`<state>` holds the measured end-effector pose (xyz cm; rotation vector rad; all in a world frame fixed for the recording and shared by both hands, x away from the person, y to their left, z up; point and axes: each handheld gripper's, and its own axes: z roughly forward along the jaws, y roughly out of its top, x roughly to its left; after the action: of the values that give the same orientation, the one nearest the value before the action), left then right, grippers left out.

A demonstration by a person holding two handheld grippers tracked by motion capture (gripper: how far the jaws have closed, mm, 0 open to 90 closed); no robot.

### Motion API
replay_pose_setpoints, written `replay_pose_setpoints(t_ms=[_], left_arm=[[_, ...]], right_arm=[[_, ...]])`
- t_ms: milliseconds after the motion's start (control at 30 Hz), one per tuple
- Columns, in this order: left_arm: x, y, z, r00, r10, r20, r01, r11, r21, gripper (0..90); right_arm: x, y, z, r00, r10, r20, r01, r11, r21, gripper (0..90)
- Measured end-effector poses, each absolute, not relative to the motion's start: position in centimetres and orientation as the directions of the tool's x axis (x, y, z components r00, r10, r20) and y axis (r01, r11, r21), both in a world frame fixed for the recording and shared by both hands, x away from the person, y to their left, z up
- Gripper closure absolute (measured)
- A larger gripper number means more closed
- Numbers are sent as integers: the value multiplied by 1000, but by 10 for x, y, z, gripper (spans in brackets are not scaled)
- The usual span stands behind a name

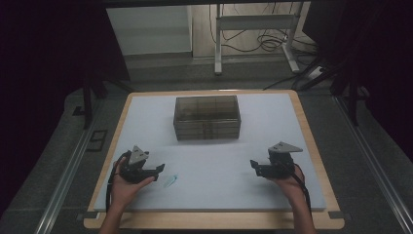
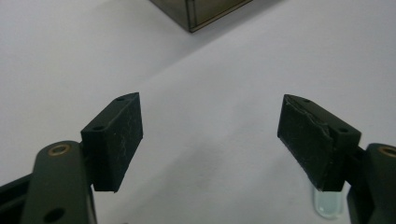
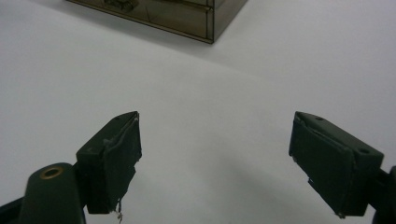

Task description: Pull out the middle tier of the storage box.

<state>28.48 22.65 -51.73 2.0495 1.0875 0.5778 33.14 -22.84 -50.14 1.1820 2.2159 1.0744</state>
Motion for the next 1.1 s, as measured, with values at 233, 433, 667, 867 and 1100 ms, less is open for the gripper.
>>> replay_pose_setpoints(t_ms=[233, 433, 667, 867, 1100], left_arm=[[284, 221, -516, 554, 829, 78, 483, -396, 781, 259], [287, 214, -515, 564, 819, 103, 470, -422, 775, 276], [288, 209, -506, 575, 805, 147, 436, -454, 777, 292], [292, 203, -503, 584, 793, 174, 421, -479, 771, 302], [299, 196, -497, 586, 780, 218, 402, -514, 757, 319]], right_arm=[[327, -225, -496, -563, 827, -8, 504, 351, 789, 165], [329, -229, -500, -551, 835, 3, 522, 342, 781, 165], [326, -229, -499, -556, 831, 12, 524, 340, 781, 165], [325, -230, -501, -556, 831, 17, 529, 338, 778, 165], [326, -231, -500, -556, 831, 17, 531, 339, 776, 165]])
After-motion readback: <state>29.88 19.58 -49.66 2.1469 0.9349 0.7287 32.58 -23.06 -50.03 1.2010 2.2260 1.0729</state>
